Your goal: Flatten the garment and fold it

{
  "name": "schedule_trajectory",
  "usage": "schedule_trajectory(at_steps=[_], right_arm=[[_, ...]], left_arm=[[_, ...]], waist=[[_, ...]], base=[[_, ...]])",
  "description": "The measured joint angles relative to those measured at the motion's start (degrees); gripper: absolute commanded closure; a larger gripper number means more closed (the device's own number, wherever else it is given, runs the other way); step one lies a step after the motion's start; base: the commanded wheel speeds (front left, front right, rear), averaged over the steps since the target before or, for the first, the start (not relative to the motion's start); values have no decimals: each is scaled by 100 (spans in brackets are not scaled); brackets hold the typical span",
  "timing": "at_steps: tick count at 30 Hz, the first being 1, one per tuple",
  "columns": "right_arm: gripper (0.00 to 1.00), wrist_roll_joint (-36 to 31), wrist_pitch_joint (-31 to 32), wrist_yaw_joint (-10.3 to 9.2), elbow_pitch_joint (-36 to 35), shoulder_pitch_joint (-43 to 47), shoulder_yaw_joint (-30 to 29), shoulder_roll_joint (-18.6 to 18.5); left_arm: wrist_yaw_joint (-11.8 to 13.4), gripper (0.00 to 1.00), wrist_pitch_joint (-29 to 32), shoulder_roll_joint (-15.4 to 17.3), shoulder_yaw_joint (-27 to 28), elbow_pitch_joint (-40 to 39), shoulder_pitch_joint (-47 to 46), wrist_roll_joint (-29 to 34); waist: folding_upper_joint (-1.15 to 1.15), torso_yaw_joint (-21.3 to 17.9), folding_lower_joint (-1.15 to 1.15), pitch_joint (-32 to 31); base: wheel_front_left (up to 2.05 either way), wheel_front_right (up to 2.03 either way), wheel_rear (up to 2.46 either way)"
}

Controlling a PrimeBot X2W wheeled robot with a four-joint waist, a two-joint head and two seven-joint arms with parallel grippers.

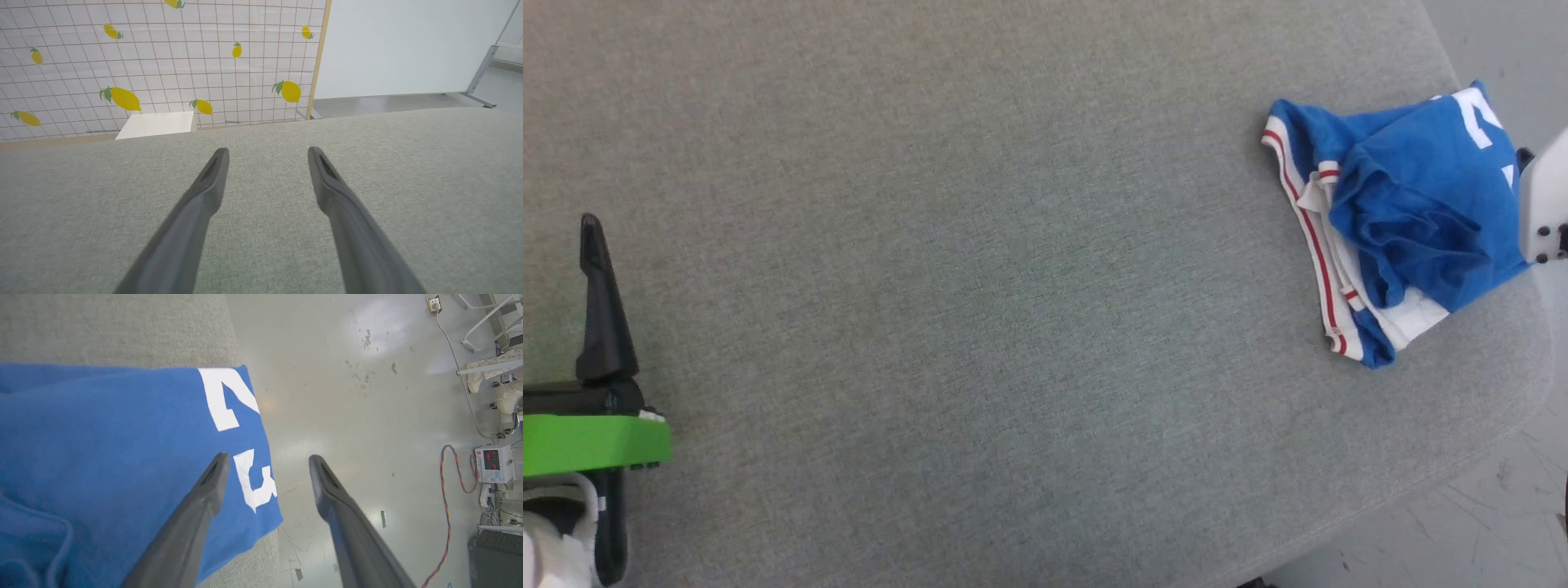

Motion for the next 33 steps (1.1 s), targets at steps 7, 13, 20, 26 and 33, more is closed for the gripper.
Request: schedule_trajectory(at_steps=[7, 13, 20, 26, 33], right_arm=[[0, 481, -747, 0, -795, -47, 53, 141], [0, 1411, -1163, 0, -1995, -40, 627, 92], [0, 2158, -1677, -1, -3321, 473, 773, 655], [0, 2297, -2072, -1, -3698, 1117, 769, 1456], [0, 2329, -3056, -1, -3713, 1889, 857, 1841]], left_arm=[[4, 0, -371, -334, -166, 454, 3, -88], [8, 0, -583, -622, -315, 816, 12, -168], [44, 0, -703, -882, -331, 1063, 59, -242], [58, 0, -735, -1004, -404, 1196, 19, -241], [57, 0, -751, -1124, -509, 1414, -38, -231]], waist=[[0, 98, -1, -514], [0, 309, -1, -1105], [0, 867, -1, -1908], [0, 1356, -1, -2271], [0, 1792, -1, -2618]], base=[[0, 0, 0], [0, 0, 0], [0, 0, 0], [0, 0, 0], [0, 0, 0]])
